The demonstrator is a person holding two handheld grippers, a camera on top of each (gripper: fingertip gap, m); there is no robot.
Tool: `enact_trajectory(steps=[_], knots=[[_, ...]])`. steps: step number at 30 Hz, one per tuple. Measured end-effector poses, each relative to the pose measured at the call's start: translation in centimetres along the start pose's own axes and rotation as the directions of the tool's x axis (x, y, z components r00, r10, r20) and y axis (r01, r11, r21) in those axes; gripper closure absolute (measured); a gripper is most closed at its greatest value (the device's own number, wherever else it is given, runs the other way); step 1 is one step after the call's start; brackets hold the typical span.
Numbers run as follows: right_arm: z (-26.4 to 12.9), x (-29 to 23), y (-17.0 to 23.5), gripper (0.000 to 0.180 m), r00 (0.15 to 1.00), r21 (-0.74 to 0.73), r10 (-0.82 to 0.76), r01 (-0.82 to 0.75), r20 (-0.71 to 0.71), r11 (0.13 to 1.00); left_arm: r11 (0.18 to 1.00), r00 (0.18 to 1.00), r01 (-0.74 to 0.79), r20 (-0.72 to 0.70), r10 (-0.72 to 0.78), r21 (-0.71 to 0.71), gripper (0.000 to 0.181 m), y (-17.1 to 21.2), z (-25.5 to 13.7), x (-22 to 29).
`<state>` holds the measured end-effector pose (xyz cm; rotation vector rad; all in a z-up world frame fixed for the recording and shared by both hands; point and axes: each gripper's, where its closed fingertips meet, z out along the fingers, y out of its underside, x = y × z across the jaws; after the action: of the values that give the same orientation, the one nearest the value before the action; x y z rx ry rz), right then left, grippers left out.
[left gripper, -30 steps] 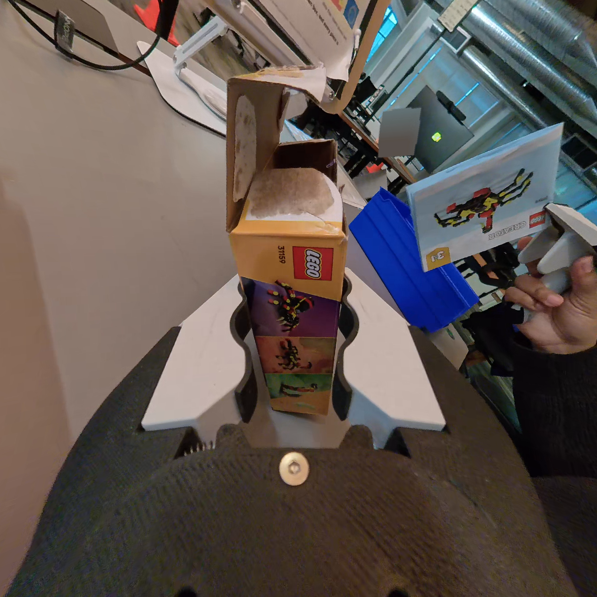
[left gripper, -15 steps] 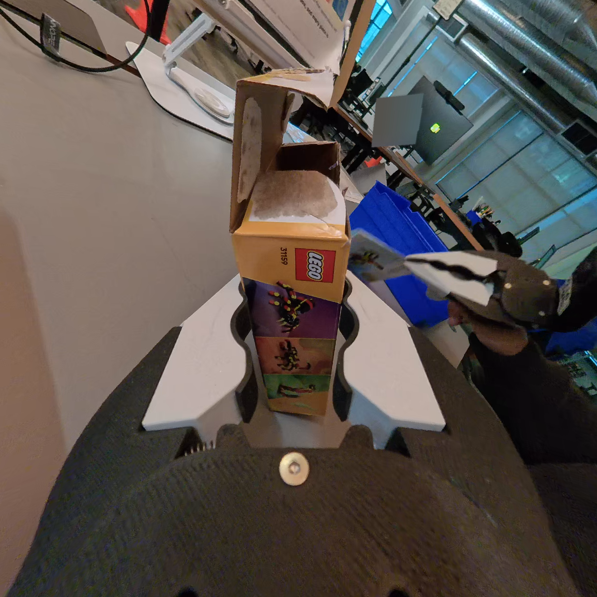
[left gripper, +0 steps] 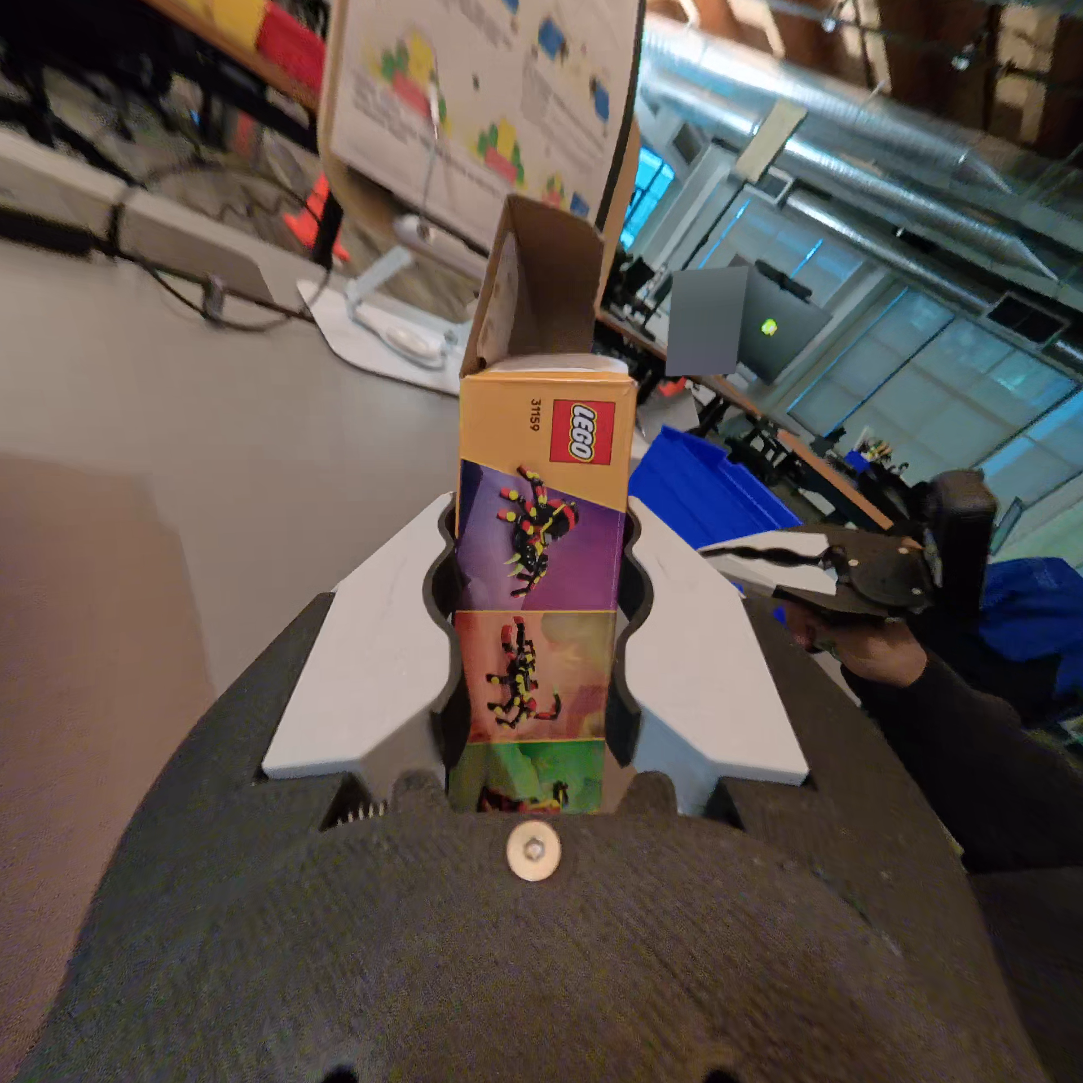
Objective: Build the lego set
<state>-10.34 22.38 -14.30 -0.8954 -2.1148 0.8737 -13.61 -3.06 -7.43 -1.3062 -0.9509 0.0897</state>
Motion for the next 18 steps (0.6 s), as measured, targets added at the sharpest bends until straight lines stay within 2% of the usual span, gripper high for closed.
enact_trajectory(steps=[6, 10, 14, 16, 18], knots=[[1.1, 1.2, 2.2, 0.175, 0.996, -0.104, -0.017, 0.009, -0.083, 0.995, 0.984, 0.996, -0.084, -0.013, 0.087, 0.159, 0.132, -3.8, -3.0, 0.1], [0.8, 2.9, 1.6, 0.173, 0.984, -0.066, 0.01, -0.022, -0.178, 0.998, 0.959, 0.987, -0.122, -0.071, 0.144, 0.254, 0.132, -5.2, -4.2, 1.5], [0.8, 2.9, 0.7, 0.158, 0.981, 0.012, 0.164, -0.164, -0.1, 0.986, 0.931, 0.98, -0.144, -0.083, 0.182, 0.335, 0.132, -6.4, -5.8, 2.3], [0.8, 2.8, -0.1, 0.146, 0.97, 0.063, 0.238, -0.235, -0.038, 0.97, 0.915, 0.975, -0.149, -0.098, 0.199, 0.374, 0.132, -6.9, -6.8, 2.7], [0.4, 2.9, -1.0, 0.144, 0.952, 0.118, 0.306, -0.306, 0.02, 0.945, 0.904, 0.973, -0.149, -0.103, 0.206, 0.401, 0.131, -7.4, -7.6, 3.0]])
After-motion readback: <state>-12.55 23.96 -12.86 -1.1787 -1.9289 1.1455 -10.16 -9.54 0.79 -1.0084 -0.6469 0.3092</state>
